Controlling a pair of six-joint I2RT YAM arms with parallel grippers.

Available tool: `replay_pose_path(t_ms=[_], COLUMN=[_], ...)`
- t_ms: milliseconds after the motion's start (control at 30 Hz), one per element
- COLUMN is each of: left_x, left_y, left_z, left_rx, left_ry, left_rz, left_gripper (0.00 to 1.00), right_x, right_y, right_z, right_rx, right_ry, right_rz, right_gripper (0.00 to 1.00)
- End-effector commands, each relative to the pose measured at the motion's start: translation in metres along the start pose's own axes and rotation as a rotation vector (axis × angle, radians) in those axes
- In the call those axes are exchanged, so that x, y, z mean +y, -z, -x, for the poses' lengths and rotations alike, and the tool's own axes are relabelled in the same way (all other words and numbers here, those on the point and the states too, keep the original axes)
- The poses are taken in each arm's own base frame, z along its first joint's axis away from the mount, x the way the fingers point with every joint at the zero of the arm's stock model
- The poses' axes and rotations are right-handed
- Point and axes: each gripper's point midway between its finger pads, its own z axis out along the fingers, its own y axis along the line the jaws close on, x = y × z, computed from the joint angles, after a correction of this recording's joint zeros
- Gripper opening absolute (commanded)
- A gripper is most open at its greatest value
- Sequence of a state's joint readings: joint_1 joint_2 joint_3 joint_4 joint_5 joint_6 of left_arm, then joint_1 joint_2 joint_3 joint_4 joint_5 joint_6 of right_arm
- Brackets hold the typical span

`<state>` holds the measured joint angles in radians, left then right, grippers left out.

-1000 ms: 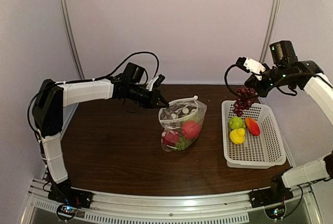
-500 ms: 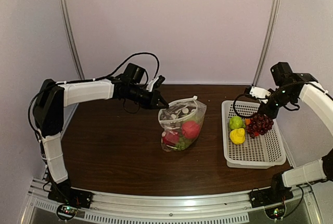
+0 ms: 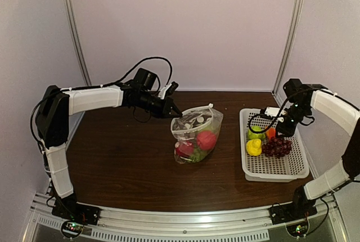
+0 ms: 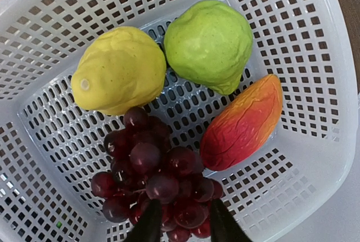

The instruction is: Open the zip-top bag and remove the fake food

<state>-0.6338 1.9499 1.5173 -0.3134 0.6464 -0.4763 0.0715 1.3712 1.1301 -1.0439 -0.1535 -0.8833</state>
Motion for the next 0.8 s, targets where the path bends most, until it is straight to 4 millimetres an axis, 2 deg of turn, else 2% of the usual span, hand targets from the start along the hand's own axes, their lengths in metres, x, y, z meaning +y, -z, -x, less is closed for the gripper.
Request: replay_pose_path(t_ms=[0,67,133,267,433,533,633,767], left_x=[-0.006,-0.008,-0.011,-0.015,-0.023,-0.029,-0.038,-0.042], left_y=[0.006,0.006,0.007,0.007,0.006,0.004,0.005,0.006], left_z=[0.015,0.015,0.016,0.015,0.014,0.012,0.012,0.013], left_rx=[-0.036,-0.035,-0.034,-0.031,-0.028,-0.022,-0.025,-0.028], left_ry=[-0.033,-0.035,-0.04,-0.042,-0.047,-0.055,-0.069,-0.072], left_rz=[-0.013,-0.022,-0.034,-0.056,-0.097,-0.115,-0.14,-0.155], left_gripper=[0.0,0.0,0.0,0.0,0.0,0.0,0.0,0.0], right_x=[-0.012,-0.015,-0.018,-0.015,0.018,0.041,0.067,0.105], right_y=[0.015,0.029,0.047,0.08,0.109,0.119,0.122,0.1], right_z=[0.015,0.03,0.052,0.112,0.196,0.242,0.273,0.292], right_rx=[-0.034,-0.082,-0.151,-0.285,-0.419,-0.492,-0.528,-0.498], right_ry=[-0.013,-0.01,-0.003,0.057,0.205,0.267,0.346,0.425], right_rz=[0.005,0.03,0.05,0.034,0.001,0.013,0.037,0.127], right_gripper=[0.41,0.47,0.49,0.5,0.49,0.5,0.5,0.45])
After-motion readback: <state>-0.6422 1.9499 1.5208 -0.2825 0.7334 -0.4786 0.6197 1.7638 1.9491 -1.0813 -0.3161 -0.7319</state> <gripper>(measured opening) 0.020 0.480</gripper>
